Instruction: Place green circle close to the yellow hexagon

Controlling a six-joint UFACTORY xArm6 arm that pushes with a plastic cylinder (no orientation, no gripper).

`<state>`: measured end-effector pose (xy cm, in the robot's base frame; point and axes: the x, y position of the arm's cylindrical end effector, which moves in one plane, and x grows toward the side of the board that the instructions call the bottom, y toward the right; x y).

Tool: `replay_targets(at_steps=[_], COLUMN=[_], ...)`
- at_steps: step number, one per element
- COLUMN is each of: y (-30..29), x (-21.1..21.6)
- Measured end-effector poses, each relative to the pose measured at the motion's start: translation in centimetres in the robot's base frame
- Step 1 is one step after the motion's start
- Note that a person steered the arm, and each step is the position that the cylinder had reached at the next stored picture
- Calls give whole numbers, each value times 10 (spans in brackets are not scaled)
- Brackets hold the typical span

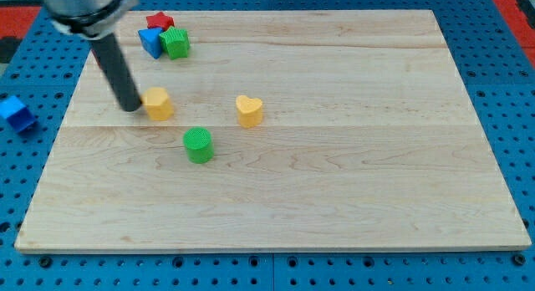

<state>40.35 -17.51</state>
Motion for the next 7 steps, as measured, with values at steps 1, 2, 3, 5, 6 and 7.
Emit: replay_targets(at_steps=[1,2,3,5,6,7], y=[98,67,-7,43,81,116], x=[22,37,68,120,100,78])
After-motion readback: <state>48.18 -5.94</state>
